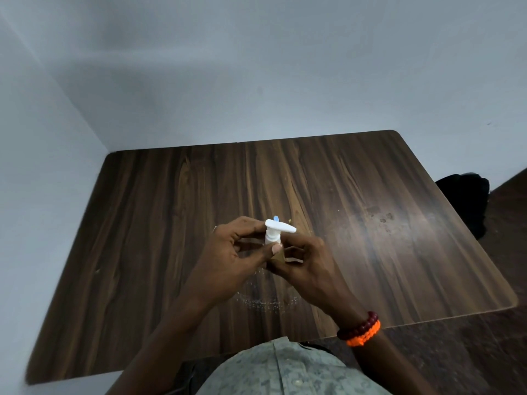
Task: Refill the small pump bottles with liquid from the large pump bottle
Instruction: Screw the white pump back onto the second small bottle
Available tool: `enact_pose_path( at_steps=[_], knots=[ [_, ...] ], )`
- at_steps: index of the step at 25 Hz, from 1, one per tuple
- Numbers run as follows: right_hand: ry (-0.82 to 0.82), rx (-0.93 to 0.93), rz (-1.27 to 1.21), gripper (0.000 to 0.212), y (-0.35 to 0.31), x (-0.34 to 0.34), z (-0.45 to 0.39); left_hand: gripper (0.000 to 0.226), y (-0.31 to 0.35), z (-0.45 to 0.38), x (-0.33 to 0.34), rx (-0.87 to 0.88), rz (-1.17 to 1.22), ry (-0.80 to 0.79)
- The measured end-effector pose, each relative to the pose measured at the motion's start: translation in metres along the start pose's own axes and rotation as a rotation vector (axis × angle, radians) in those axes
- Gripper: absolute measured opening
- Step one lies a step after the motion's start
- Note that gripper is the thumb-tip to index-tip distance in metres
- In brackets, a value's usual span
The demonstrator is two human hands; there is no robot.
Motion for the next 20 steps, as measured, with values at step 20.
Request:
enact_pose_path(
  at_steps=[20],
  knots=[
    [-0.014,0.015,-0.025,0.034,-0.006,0.0,0.004,0.06,0.003,0.008,0.002,0.043,0.199,0.101]
  ],
)
Point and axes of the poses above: each hand's wrist, its own z-axis away from the middle knuckle, its own x-axis out of the palm, y = z × x, the point moved 5 cm from there along -z, towards the middle knuckle, and after that the axes turned 13 degrees about -z, right-handed, at the moved point
